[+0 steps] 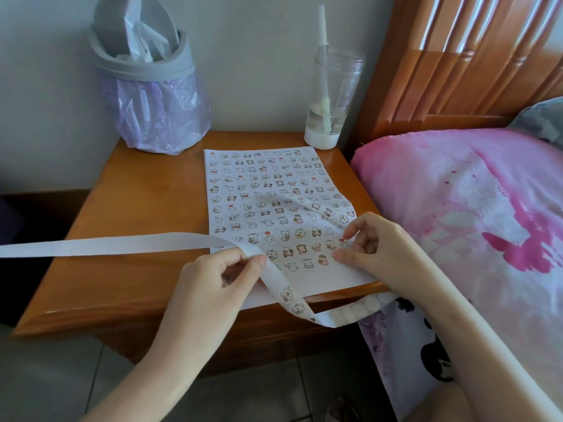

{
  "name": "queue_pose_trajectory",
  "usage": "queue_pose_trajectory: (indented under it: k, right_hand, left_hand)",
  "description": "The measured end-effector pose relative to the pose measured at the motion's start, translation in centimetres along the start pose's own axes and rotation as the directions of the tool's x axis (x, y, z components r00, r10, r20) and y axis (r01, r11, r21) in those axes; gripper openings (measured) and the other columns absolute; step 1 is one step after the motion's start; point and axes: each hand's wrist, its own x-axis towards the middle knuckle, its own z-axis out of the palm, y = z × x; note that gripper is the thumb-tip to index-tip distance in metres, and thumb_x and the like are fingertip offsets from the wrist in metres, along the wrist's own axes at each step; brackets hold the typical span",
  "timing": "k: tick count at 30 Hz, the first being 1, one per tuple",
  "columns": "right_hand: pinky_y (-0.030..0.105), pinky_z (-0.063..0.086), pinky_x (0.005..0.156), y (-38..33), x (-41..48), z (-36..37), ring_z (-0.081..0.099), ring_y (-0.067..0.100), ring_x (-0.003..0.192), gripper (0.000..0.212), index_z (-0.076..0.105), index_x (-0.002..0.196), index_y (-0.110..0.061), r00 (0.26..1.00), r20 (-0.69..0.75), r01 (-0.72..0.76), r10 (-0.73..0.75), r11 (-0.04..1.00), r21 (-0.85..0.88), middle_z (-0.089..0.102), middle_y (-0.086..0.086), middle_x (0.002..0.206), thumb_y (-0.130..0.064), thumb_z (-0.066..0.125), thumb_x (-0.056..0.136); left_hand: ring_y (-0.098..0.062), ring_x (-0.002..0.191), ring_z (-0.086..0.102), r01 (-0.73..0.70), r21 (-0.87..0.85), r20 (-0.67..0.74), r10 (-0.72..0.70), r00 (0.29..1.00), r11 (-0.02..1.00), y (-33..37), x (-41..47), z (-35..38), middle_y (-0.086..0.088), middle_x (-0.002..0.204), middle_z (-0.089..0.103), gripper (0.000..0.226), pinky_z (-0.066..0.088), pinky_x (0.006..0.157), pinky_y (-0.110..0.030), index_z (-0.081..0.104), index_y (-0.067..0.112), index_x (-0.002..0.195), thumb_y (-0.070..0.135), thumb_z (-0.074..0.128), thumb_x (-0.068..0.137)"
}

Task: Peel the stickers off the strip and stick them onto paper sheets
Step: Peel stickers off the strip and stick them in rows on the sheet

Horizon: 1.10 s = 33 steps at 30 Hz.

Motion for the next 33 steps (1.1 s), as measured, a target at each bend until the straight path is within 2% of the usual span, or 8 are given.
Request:
queue_pose_trajectory:
  k: [5, 8, 11, 18, 21, 25, 29, 33]
  right_hand:
    - [0.013, 0.038, 0.052, 0.1, 0.0, 0.0, 0.044, 0.0, 0.049, 0.022, 0.056, 0.09, -0.023, 1.0, 0.009, 0.019, -0.019, 1.0, -0.019, 0.054, -0.007, 0.062, -0.027, 0.074, 0.078]
    - [0.012, 0.039, 0.053, 0.1, -0.1, -0.2, 0.045, -0.002, 0.05, 0.03, 0.056, 0.092, -0.022, 0.999, 0.038, 0.0, 0.0, 1.0, 0.008, 0.054, -0.008, 0.064, -0.03, 0.078, 0.073]
    - [0.013, 0.039, 0.053, 0.2, -0.1, -0.4, 0.044, -0.001, 0.05, 0.025, 0.056, 0.092, -0.022, 0.999, 0.05, -0.002, 0.001, 1.0, 0.005, 0.054, -0.008, 0.064, -0.026, 0.076, 0.077]
    - [0.015, 0.036, 0.055, 0.0, -0.1, 0.4, 0.044, 0.0, 0.053, 0.02, 0.056, 0.086, -0.025, 0.999, -0.036, 0.008, -0.009, 0.999, -0.047, 0.055, -0.008, 0.065, -0.031, 0.073, 0.078]
    - [0.02, 0.04, 0.06, -1.3, -1.0, 0.3, 0.052, 0.001, 0.064, 0.011, 0.057, 0.084, -0.031, 0.99, -0.096, 0.106, -0.108, 0.994, -0.023, 0.061, -0.011, 0.074, -0.031, 0.068, 0.082]
    - [0.02, 0.047, 0.067, -4.4, -2.7, 1.0, 0.059, 0.007, 0.081, 0.005, 0.067, 0.087, -0.029, 0.964, 0.057, 0.247, -0.258, 0.956, 0.156, 0.068, -0.016, 0.088, -0.031, 0.067, 0.083]
    - [0.023, 0.047, 0.068, -5.4, -3.3, 2.0, 0.059, 0.006, 0.079, 0.008, 0.07, 0.087, -0.026, 0.939, 0.176, 0.254, -0.296, 0.94, 0.226, 0.069, -0.014, 0.085, -0.019, 0.069, 0.083]
    - [0.027, 0.051, 0.069, -5.2, -3.1, 1.7, 0.061, 0.007, 0.079, 0.008, 0.07, 0.088, -0.027, 0.948, 0.174, 0.212, -0.267, 0.937, 0.278, 0.069, -0.011, 0.086, -0.026, 0.072, 0.08]
  left_hand:
    - [0.006, 0.076, 0.063, 0.004, 0.0, -0.003, -0.004, 1.0, 1.0, 0.1, 0.0, -0.1, 0.018, 0.07, 0.066, 0.009, 0.045, 0.054, -0.006, 0.069, 0.028, 0.083, 0.027, 0.06, 0.085]
    - [0.007, 0.077, 0.062, 0.008, 0.002, 0.004, -0.008, 1.0, 1.0, 0.0, 0.0, 0.0, 0.02, 0.075, 0.068, 0.01, 0.046, 0.055, -0.006, 0.069, 0.027, 0.086, 0.029, 0.059, 0.085]
    - [0.01, 0.079, 0.061, 0.018, -0.001, 0.009, -0.018, 1.0, 1.0, 0.0, 0.1, 0.1, 0.02, 0.08, 0.067, 0.013, 0.044, 0.055, -0.002, 0.07, 0.025, 0.089, 0.03, 0.059, 0.084]
    - [0.011, 0.078, 0.061, 0.022, -0.025, 0.01, -0.022, 1.0, 0.999, 0.2, 0.1, 0.1, 0.022, 0.078, 0.066, 0.008, 0.044, 0.054, -0.002, 0.066, 0.03, 0.086, 0.03, 0.059, 0.084]
    - [0.01, 0.074, 0.061, 0.049, -0.094, -0.003, -0.049, 0.999, 0.994, 0.3, 0.0, -0.1, 0.021, 0.064, 0.066, 0.007, 0.043, 0.053, -0.002, 0.065, 0.03, 0.085, 0.028, 0.059, 0.085]
    - [0.005, 0.069, 0.06, 0.093, -0.188, -0.004, -0.095, 0.995, 0.978, 0.9, 0.1, -0.1, 0.024, 0.058, 0.064, 0.022, 0.039, 0.056, 0.001, 0.068, 0.023, 0.074, 0.03, 0.053, 0.089]
    - [0.006, 0.062, 0.057, 0.107, -0.218, -0.034, -0.117, 0.993, 0.97, 1.3, 0.1, -0.3, 0.019, 0.051, 0.061, 0.036, 0.036, 0.056, 0.002, 0.062, 0.025, 0.056, 0.031, 0.05, 0.089]
    - [0.006, 0.061, 0.056, 0.114, -0.259, -0.009, -0.12, 0.993, 0.959, 1.4, 0.2, -0.3, 0.019, 0.052, 0.062, 0.035, 0.036, 0.056, 0.001, 0.068, 0.018, 0.064, 0.03, 0.049, 0.09]
